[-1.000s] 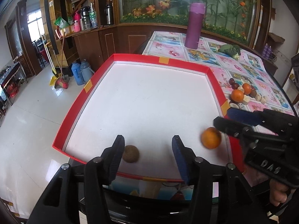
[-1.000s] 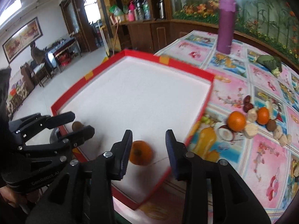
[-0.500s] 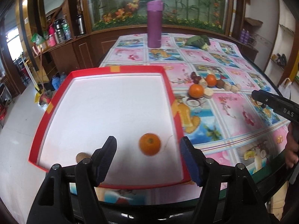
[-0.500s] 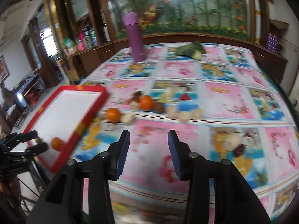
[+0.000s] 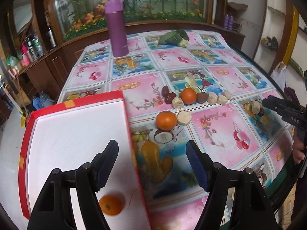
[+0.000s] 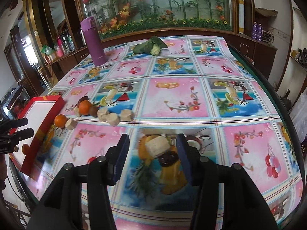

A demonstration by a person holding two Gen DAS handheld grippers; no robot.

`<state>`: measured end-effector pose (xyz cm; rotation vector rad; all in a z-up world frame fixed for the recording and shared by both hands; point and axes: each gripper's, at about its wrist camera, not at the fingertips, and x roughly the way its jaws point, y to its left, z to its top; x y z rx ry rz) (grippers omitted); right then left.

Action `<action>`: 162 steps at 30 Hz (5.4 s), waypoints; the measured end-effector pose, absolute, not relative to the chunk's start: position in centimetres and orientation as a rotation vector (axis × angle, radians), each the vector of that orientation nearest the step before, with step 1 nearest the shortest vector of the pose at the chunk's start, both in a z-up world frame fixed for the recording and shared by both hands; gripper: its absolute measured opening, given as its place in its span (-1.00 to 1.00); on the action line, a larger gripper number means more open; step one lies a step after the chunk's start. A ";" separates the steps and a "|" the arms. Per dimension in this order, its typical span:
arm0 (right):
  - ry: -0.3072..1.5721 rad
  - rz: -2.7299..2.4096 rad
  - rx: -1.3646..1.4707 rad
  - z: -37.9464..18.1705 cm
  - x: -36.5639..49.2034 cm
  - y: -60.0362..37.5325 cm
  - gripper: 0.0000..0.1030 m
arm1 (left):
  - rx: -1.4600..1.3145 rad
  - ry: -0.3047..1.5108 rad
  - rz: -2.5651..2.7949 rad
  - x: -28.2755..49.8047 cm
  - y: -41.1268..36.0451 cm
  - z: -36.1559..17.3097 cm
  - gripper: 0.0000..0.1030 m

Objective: Organize fruits
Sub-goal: 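Grasp an orange with the left tool while the right tool grasps a white cube, then lower the orange and white cube into the red tray and open both tools, then grasp an orange with the right tool while the left tool grasps a beige cake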

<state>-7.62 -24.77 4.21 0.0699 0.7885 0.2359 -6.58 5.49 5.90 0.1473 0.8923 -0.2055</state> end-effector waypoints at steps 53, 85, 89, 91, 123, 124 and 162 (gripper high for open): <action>0.863 0.290 -0.052 1.0 -5.1 -22.7 -0.22 | 0.017 0.978 -0.353 -6.7 2.9 2.9 -0.31; 0.737 0.614 0.023 4.8 -7.9 -6.7 -0.31 | -0.140 0.827 -0.171 -12.4 13.0 6.4 -0.31; 0.724 0.671 0.007 5.7 -7.6 -2.3 -0.31 | -0.167 0.817 -0.092 -12.8 15.8 6.1 -0.31; 0.719 0.686 -0.003 6.0 -7.4 -0.3 -0.31 | -0.183 0.816 -0.059 -12.9 17.1 5.8 -0.31; 0.852 0.828 -0.089 4.4 -5.3 6.4 -0.12 | -0.139 0.872 0.197 -11.6 20.4 4.3 0.01; 0.845 0.821 -0.078 4.7 -5.0 5.7 -0.11 | -0.134 0.869 0.197 -11.5 20.2 4.5 0.02; 0.968 0.673 0.007 1.2 4.0 -9.0 -0.32 | 0.017 0.896 -0.010 -8.7 8.3 5.7 0.28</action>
